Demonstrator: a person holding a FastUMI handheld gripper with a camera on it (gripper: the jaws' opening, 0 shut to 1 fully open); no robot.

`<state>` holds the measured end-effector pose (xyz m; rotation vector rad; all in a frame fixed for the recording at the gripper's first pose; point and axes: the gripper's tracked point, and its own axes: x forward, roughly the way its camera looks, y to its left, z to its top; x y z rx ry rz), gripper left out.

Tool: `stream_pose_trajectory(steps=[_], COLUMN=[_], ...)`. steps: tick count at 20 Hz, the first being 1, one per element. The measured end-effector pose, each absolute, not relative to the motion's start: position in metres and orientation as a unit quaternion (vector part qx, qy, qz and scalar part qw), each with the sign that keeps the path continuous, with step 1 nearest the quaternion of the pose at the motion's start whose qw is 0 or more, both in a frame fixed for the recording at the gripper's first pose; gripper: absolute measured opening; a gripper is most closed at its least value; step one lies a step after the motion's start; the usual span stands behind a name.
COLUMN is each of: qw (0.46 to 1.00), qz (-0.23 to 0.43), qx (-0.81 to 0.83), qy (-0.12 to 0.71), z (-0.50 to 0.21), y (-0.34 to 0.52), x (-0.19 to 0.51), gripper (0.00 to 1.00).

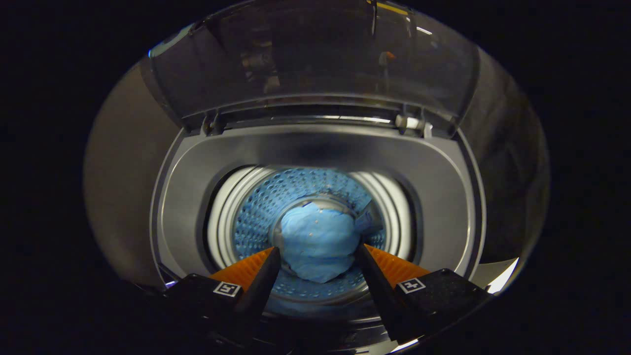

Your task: Put the clothes into the washing machine and then close the washing machine lid.

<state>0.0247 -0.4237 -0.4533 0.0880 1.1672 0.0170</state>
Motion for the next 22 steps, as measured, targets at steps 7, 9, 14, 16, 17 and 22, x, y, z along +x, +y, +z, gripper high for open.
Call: stream_pose_trajectory(steps=[7, 9, 14, 16, 17, 22], qw=[0.879, 0.892, 0.914, 0.922, 0.926, 0.946], qz=[-0.006, -0.011, -0.019, -0.009, -0.004, 0.003], qx=[0.022, 0.033, 0.041, 0.035, 0.034, 0.037], qy=[0.477, 0.451, 0.404, 0.385, 0.376, 0.321], z=[-0.405, -0.382, -0.342, -0.326, -0.318, -0.262], y=[-0.435, -0.440, -0.447, -0.442, -0.440, -0.434], x=[0.052, 0.062, 0.077, 0.086, 0.091, 0.122], gripper=[0.99, 0.99, 0.99, 0.99, 0.99, 0.99])
